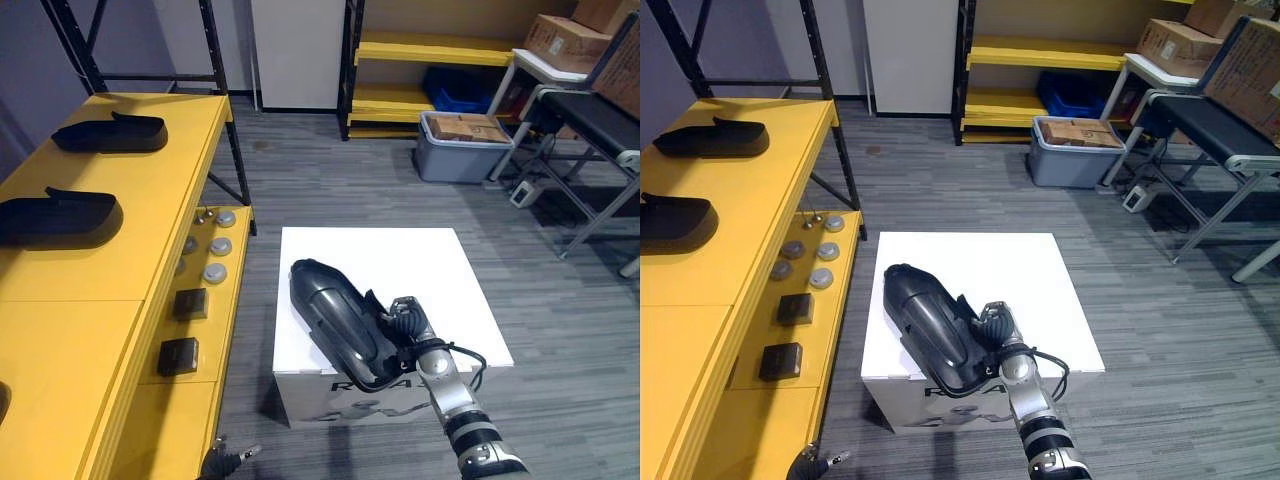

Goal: Walk over and take plastic housings, then place them on the shelf

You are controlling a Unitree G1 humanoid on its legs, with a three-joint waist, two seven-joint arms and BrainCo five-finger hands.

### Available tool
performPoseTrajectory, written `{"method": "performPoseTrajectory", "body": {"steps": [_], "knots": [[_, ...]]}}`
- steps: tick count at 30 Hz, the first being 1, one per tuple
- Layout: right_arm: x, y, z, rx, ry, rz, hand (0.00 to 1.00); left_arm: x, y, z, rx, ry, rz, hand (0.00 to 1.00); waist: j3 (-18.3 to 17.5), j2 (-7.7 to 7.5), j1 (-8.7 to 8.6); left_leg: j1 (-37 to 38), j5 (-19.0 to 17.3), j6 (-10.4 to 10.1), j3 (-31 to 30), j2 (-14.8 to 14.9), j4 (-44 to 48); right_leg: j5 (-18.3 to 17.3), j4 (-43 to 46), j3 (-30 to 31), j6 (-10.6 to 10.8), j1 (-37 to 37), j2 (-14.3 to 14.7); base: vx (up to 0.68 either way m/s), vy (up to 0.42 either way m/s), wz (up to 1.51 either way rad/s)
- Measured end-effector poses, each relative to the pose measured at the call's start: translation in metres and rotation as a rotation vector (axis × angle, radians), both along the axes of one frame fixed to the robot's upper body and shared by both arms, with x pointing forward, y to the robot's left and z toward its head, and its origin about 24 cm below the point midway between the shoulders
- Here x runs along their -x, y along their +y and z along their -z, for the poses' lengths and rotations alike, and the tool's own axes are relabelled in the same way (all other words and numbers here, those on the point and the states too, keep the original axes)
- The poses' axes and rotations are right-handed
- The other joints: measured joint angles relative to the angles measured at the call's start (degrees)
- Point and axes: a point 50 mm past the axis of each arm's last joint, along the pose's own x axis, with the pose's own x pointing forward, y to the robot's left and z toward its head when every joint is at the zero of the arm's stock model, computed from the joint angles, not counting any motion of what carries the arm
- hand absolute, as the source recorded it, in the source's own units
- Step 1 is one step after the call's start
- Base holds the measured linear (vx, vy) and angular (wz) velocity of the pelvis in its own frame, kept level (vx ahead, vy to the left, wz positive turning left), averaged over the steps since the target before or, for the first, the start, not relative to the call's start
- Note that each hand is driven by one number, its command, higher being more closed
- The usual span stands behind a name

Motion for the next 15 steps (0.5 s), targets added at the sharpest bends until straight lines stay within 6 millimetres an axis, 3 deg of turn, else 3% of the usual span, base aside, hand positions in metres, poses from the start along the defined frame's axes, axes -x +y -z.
{"method": "performPoseTrajectory", "body": {"steps": [8,13,15], "knots": [[0.010,-0.002,-0.028,-0.037,-0.167,0.086,1.00,-0.014,-0.008,-0.013,0.008,-0.116,-0.031,0.00,0.40,0.64,0.02,-0.75,-0.39,-0.54,0.44,0.02,0.88,0.01,0.07,0.40,-0.01,-0.52,0.02,0.00,0.000,-0.01],[0.015,-0.007,-0.053,-0.056,-0.295,0.135,1.00,-0.056,-0.029,-0.055,0.042,-0.401,-0.027,0.00,0.55,1.55,0.07,-1.66,-0.75,-0.67,1.30,0.03,1.90,-0.02,0.05,1.19,-0.06,-1.12,0.09,0.02,0.003,-0.06],[0.017,-0.011,-0.064,-0.081,-0.351,0.175,1.00,-0.074,-0.034,-0.088,0.050,-0.586,-0.032,0.00,0.47,2.09,-0.07,-1.74,-0.92,-0.50,1.36,0.01,2.35,-0.02,0.05,1.25,-0.06,-1.08,0.07,0.03,0.008,-0.05]]}}
